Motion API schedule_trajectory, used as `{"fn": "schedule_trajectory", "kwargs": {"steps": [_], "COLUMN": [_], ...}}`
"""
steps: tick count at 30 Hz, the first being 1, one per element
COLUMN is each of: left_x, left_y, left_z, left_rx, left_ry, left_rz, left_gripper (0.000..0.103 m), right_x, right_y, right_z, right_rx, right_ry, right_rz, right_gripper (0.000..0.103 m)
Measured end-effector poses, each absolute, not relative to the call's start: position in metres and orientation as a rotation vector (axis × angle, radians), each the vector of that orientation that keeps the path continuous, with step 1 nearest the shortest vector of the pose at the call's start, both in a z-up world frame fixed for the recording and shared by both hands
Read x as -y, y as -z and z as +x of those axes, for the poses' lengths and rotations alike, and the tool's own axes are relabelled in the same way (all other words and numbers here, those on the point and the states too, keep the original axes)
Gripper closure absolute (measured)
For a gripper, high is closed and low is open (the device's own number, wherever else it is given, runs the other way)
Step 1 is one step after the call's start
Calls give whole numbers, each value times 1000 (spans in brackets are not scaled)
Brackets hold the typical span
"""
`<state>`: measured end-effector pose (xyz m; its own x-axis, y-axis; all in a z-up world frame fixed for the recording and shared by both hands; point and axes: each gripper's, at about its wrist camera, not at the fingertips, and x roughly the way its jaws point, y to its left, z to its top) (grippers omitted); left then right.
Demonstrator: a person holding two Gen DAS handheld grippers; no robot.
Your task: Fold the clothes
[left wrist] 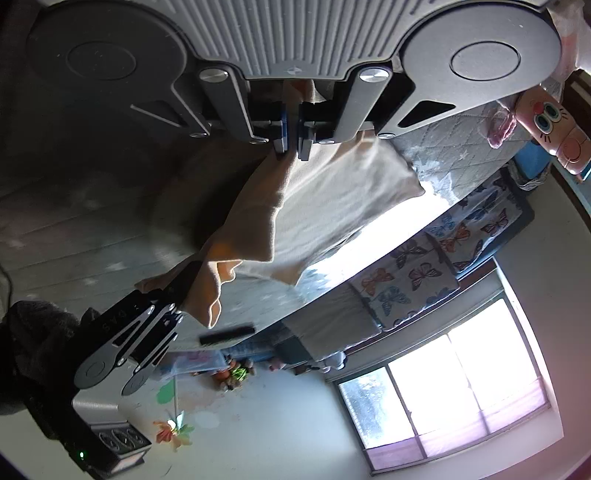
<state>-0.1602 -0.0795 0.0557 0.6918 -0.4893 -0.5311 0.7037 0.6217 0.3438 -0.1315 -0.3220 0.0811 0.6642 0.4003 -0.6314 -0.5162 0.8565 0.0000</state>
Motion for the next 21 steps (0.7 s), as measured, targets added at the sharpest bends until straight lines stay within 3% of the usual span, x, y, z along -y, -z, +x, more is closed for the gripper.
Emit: {"fn": "schedule_trajectory", "kwargs": {"steps": [11,21], "left_x": [53,56], "left_y": [-97,-104], "left_z": [-261,-213], "left_rx": [-452,-427], "left_ry": [826,770], "left_rz": [555,508], "left_gripper": [97,97], "right_x": [318,318], "right_y": [-115,-126], "right_z": [-243,-223], "right_rx": [-697,-712], "right_ry": [-639,-643], "right_rz": [-210,-212], "right_gripper": [94,94]}}
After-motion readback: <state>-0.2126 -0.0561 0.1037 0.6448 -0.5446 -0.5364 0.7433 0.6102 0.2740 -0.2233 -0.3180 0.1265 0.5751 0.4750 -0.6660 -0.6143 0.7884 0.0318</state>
